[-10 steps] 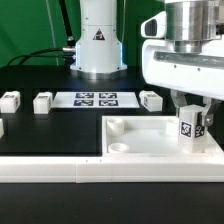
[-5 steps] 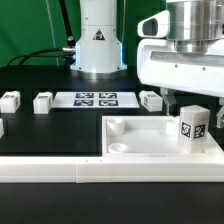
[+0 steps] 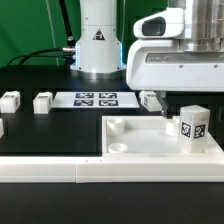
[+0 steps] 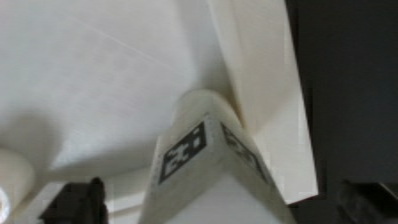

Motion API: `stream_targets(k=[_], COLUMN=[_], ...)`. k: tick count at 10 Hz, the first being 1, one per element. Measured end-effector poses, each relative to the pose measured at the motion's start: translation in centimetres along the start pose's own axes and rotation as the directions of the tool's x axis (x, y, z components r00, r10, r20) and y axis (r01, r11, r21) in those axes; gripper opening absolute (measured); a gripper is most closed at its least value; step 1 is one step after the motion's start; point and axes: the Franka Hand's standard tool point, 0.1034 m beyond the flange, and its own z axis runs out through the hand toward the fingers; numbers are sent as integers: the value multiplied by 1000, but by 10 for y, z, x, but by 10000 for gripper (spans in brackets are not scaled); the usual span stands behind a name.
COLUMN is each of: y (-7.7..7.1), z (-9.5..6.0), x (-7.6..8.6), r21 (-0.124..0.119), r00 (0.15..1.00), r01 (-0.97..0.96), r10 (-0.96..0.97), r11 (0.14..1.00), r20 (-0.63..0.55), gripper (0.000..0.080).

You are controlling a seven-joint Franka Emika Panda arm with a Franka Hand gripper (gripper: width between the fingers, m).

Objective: Assemble square table

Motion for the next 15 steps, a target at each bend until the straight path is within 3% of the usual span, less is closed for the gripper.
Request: stream_targets(k=[8, 10, 11, 15], y=[3, 3, 3, 4], z=[2, 2, 2, 2], x=[0, 0, 0, 0], r21=[-20, -20, -20, -18], r00=[854, 856, 856, 873], r01=[520, 517, 517, 488], r10=[-520, -517, -517, -488], r11=[854, 856, 856, 873], r20=[-6, -6, -6, -7], gripper=[649, 381, 288, 288])
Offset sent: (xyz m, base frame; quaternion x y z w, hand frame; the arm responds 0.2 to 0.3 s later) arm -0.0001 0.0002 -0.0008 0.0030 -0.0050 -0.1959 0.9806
